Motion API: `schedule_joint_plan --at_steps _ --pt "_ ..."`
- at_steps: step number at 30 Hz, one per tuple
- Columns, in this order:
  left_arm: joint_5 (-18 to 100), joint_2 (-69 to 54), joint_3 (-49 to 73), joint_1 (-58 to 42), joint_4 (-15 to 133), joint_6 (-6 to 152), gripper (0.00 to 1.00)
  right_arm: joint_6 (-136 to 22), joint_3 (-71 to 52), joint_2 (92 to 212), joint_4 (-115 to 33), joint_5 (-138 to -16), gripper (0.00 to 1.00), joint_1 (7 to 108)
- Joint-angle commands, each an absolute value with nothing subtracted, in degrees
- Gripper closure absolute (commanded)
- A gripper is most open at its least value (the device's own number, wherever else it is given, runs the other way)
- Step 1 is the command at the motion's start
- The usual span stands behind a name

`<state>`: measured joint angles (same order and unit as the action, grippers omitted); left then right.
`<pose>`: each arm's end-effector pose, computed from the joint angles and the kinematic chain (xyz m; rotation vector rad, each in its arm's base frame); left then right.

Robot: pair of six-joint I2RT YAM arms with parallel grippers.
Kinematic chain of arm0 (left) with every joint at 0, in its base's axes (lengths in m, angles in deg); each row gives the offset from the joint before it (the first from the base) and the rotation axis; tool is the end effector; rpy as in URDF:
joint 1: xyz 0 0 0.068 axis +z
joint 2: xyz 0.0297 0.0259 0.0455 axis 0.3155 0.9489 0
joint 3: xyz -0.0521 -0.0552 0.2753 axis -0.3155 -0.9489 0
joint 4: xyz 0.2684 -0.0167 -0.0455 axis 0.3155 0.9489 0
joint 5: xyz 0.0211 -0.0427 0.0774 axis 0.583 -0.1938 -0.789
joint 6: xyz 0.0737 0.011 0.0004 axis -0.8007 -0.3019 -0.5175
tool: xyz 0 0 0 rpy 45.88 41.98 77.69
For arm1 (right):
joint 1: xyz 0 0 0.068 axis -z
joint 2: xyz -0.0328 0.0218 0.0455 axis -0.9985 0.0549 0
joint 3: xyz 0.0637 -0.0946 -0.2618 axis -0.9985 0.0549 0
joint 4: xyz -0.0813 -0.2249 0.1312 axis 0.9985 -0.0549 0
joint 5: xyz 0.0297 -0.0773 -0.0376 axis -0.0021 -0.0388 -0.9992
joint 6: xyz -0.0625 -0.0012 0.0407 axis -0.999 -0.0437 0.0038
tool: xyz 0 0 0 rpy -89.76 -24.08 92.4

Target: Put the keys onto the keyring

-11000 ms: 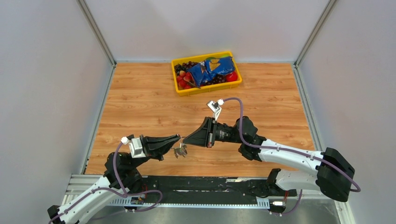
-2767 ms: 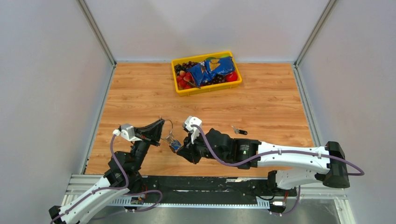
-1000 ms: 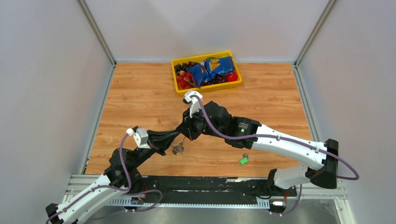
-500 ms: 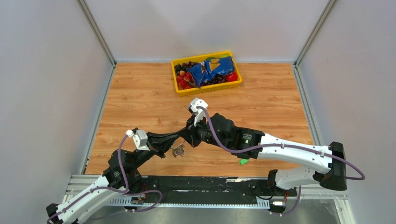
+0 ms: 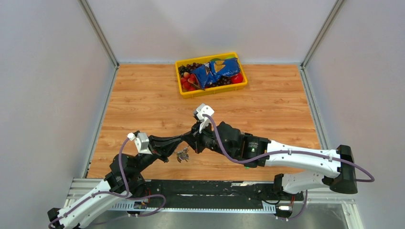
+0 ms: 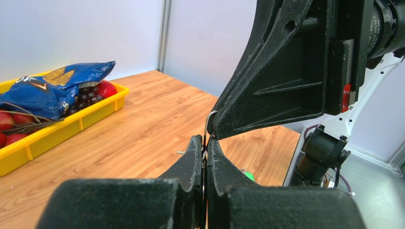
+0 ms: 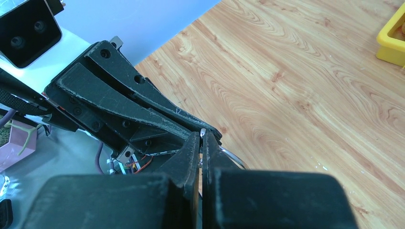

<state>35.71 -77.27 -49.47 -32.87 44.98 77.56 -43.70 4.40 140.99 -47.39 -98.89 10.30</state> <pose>0.0745 -0.0982 0.2722 0.4324 1.2034 -1.0558 0.0894 0.3066 0.3614 -0.7451 1.7827 0.9378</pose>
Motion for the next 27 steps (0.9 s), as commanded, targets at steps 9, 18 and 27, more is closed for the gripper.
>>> schedule_joint_plan --at_steps 9,18,27 --pt "20.09 -76.99 -48.77 -31.25 41.88 77.62 1.0 -42.77 5.86 138.07 -49.06 -91.57 1.0 4.59" --pt "25.72 -75.08 -48.26 -31.25 40.5 76.69 1.0 -44.28 2.5 136.55 -49.19 -100.63 0.59 4.84" --pt "27.84 -74.88 -47.67 -31.22 40.95 76.11 1.0 -44.17 -1.14 136.93 -51.78 -103.25 0.31 9.81"
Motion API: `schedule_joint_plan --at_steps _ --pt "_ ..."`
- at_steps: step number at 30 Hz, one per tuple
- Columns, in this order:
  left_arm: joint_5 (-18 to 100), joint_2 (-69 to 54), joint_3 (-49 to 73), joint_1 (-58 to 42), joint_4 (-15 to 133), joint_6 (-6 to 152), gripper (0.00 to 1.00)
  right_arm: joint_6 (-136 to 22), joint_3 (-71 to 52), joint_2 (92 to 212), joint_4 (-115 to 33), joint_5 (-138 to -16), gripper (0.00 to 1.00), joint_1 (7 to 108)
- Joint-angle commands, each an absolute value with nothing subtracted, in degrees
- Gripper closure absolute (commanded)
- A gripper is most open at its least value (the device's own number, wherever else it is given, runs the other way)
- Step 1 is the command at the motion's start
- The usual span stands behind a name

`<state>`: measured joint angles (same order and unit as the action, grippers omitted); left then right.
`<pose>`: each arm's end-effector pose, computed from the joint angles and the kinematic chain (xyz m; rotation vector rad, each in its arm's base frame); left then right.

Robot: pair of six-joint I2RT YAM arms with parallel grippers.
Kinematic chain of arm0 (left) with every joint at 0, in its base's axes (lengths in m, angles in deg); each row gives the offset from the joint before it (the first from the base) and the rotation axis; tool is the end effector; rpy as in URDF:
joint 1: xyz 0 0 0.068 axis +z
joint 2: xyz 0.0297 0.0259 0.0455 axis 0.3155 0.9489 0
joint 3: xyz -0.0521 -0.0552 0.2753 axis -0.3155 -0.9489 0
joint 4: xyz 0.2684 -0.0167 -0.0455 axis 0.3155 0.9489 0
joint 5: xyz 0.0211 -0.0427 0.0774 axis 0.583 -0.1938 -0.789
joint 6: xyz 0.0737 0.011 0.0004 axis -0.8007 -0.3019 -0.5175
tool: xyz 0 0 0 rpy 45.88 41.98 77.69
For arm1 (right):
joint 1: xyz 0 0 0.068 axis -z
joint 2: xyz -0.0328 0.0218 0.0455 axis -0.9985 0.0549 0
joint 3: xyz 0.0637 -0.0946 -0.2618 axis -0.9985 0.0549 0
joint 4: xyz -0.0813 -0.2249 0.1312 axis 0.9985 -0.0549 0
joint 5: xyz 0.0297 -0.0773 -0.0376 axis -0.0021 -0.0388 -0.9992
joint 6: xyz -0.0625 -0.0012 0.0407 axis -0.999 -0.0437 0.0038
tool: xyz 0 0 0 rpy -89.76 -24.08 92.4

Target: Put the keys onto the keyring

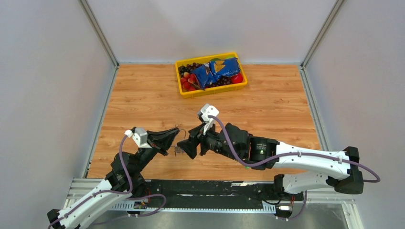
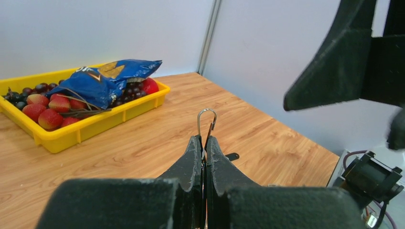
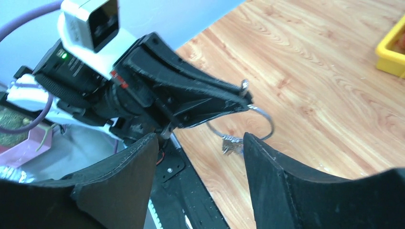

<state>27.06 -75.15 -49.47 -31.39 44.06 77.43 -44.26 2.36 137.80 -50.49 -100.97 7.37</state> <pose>0.0874 -0.0939 0.2703 0.2877 1.2541 -0.9355 0.0727 0.2937 0.3847 -0.7518 1.7393 0.9615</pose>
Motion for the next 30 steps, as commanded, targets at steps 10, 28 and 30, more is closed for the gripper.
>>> schedule_joint_plan --at_steps 10,28,30 --pt "35.84 -71.58 -46.06 -31.22 40.42 74.49 1.0 -40.82 -8.89 144.42 -58.77 -87.26 0.51 20.31" --pt "37.08 -70.62 -45.8 -31.26 40.33 74.2 1.0 -40.17 -12.89 148.38 -66.53 -84.3 0.66 20.39" --pt "37.1 -70.54 -45.8 -31.24 40.29 74.23 0.99 -40.17 -12.83 148.17 -66.54 -86.49 0.68 20.41"
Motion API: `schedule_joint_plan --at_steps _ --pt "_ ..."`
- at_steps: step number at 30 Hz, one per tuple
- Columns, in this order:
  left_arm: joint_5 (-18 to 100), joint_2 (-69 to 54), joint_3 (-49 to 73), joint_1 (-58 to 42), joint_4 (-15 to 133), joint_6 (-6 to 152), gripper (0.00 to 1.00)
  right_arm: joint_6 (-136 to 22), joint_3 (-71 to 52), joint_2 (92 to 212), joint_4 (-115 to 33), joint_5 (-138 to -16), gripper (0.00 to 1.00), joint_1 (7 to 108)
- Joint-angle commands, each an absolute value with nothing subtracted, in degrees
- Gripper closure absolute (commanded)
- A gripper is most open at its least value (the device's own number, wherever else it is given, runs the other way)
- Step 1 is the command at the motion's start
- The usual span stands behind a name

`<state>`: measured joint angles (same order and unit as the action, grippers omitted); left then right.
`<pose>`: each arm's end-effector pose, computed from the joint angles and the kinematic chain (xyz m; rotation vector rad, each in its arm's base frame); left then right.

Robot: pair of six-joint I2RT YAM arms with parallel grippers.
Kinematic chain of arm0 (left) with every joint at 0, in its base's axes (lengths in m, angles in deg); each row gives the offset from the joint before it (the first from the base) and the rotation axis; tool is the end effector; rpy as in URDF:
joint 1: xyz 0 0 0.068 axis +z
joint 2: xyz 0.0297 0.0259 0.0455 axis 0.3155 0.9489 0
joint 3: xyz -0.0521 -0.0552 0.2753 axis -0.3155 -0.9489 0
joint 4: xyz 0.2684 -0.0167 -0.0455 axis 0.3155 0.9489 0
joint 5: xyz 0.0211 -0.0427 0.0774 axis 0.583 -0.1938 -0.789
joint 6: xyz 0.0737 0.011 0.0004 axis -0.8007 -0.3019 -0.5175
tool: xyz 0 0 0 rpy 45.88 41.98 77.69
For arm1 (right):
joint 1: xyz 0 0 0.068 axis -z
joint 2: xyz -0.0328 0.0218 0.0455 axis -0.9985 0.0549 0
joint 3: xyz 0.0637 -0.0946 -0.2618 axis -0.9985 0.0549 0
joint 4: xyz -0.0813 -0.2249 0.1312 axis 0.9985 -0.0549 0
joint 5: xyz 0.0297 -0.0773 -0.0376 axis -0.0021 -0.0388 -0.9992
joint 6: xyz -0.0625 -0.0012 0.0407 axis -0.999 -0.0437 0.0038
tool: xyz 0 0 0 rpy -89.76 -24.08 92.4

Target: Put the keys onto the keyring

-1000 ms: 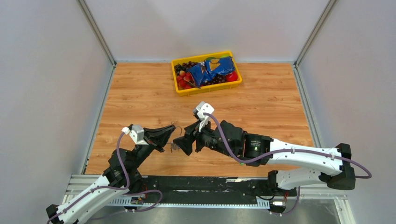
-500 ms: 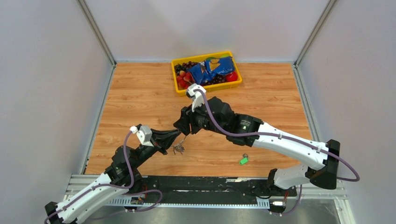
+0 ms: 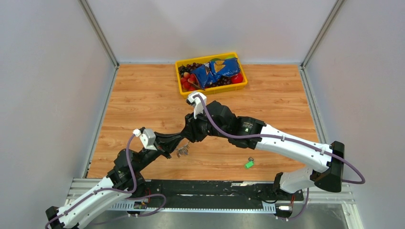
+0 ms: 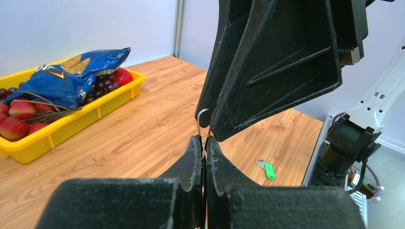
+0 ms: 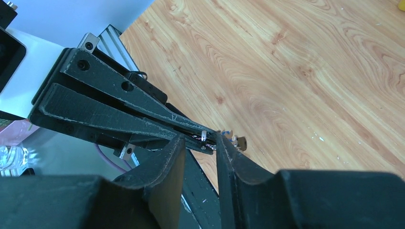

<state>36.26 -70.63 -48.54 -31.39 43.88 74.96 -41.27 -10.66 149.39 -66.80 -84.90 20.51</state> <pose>0.0866 -0.1084 0.2680 0.4748 1.2693 -0.9826 0.1388 0.3154 0.3740 -0.8144 2.0374 0.9190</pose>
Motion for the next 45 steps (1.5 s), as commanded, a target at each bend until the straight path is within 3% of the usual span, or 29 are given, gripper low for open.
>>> schedule_joint_plan --at_steps 1,20,25,30,32,45 --pt "37.19 -70.49 -45.79 -31.26 40.27 74.25 1.0 -40.15 -12.79 147.97 -66.54 -86.86 0.69 20.4" --pt "37.29 -70.03 -45.96 -31.23 39.74 74.44 1.0 -39.8 -12.12 147.49 -65.49 -86.13 0.77 20.41" --pt "37.12 -70.02 -46.0 -31.18 39.71 74.45 1.0 -40.05 -12.49 147.67 -65.44 -85.88 0.92 20.4" --pt "37.1 -69.99 -46.03 -31.25 39.63 74.45 1.0 -40.19 -12.79 147.89 -65.46 -85.37 0.94 20.36" --pt "37.04 -70.08 -46.04 -31.24 39.63 74.53 1.0 -40.24 -12.6 148.15 -65.43 -85.31 1.0 20.37" --pt "28.93 -76.41 -47.78 -31.2 41.43 75.55 1.0 -39.6 -5.21 144.85 -63.2 -86.48 1.0 16.91"
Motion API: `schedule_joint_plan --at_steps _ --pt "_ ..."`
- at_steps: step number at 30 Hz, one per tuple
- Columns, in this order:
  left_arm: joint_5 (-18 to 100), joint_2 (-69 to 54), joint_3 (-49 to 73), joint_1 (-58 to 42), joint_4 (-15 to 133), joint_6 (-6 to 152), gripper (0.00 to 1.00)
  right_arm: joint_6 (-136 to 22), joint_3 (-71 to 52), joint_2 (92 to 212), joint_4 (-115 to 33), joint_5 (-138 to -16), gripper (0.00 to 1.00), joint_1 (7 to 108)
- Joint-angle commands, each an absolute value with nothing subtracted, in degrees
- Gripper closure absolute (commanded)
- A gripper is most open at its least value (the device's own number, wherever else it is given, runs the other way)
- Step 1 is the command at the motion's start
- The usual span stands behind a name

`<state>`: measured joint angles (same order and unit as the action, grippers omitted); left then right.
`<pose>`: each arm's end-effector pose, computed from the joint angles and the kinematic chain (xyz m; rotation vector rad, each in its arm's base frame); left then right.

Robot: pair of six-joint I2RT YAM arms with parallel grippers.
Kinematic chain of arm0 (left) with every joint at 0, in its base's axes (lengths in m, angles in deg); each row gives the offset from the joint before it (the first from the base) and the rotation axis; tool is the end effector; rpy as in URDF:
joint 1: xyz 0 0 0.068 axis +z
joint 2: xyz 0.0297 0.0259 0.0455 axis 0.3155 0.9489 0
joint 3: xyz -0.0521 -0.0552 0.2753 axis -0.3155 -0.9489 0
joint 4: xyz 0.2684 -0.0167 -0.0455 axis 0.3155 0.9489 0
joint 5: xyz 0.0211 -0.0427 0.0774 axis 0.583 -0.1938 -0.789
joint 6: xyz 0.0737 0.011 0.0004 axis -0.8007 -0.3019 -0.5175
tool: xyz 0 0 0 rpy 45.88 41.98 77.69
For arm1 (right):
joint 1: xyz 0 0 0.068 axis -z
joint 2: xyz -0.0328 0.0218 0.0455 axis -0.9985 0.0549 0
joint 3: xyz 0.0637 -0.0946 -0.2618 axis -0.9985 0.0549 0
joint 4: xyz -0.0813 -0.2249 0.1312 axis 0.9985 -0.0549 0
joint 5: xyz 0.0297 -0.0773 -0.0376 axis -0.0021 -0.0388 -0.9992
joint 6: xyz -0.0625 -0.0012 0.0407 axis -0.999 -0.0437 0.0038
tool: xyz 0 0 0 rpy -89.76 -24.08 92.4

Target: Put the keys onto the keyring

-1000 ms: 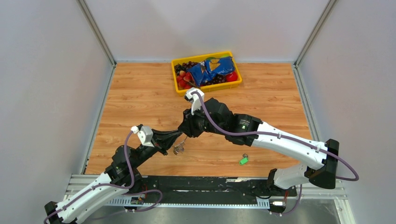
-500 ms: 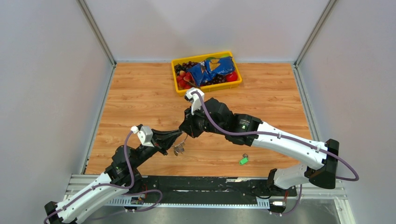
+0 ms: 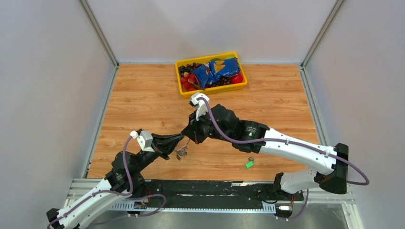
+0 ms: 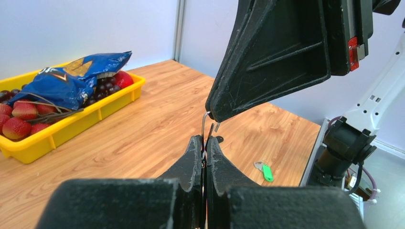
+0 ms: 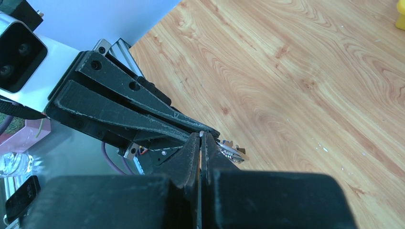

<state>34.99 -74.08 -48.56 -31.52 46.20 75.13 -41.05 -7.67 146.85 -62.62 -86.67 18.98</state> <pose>0.0825 -0.1019 0.2695 0.4489 1.2556 -0.9777 0.1292 0.3111 0.3772 -0.7916 1.9737 0.9500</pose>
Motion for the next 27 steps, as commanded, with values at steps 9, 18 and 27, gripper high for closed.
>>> schedule_joint_plan --at_steps 9,18,27 --pt "24.88 -77.91 -48.23 -31.27 42.27 76.48 1.0 -39.6 -3.38 145.36 -61.6 -86.54 1.0 14.44" --pt "20.7 -79.56 -48.46 -31.22 43.78 77.46 1.0 -40.32 -2.21 146.86 -60.61 -87.53 1.0 11.33" --pt "17.54 -81.6 -48.9 -31.22 44.9 78.04 1.0 -40.28 -0.43 146.4 -59.42 -87.71 1.0 9.72"
